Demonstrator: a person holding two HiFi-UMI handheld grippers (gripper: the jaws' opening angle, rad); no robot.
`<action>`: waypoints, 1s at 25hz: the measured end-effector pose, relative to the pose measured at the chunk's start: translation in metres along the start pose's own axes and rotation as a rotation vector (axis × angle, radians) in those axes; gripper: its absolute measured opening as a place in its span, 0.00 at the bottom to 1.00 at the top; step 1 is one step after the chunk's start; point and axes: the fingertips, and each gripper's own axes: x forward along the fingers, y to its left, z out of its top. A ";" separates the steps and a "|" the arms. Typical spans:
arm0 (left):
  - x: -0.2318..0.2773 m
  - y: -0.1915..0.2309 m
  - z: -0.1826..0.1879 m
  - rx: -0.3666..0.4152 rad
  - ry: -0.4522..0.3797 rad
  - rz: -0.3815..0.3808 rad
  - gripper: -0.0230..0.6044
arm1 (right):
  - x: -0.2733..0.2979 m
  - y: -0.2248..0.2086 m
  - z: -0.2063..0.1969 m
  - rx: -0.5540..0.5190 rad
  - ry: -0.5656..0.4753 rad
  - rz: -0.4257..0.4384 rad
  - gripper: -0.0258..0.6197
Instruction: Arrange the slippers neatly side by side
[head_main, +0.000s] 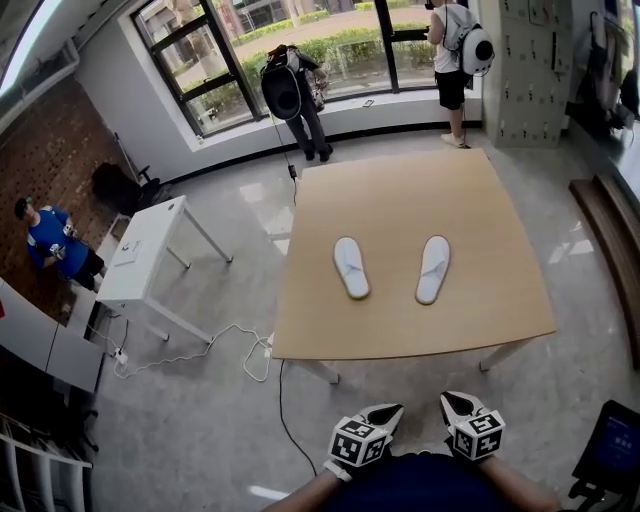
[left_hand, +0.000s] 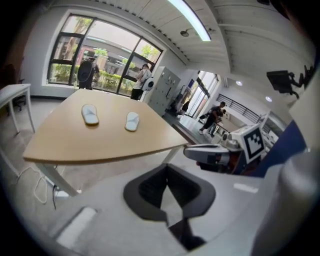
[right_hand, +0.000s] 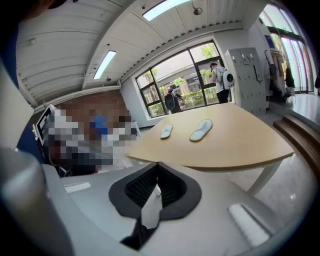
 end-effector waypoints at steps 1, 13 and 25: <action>0.004 0.003 0.012 0.022 -0.001 -0.015 0.04 | 0.004 -0.004 0.009 0.002 -0.010 -0.017 0.06; 0.011 0.081 0.084 0.050 -0.004 -0.133 0.04 | 0.071 0.000 0.064 -0.003 -0.012 -0.133 0.06; 0.016 0.133 0.101 -0.048 -0.018 -0.127 0.04 | 0.101 -0.009 0.087 -0.007 0.040 -0.181 0.06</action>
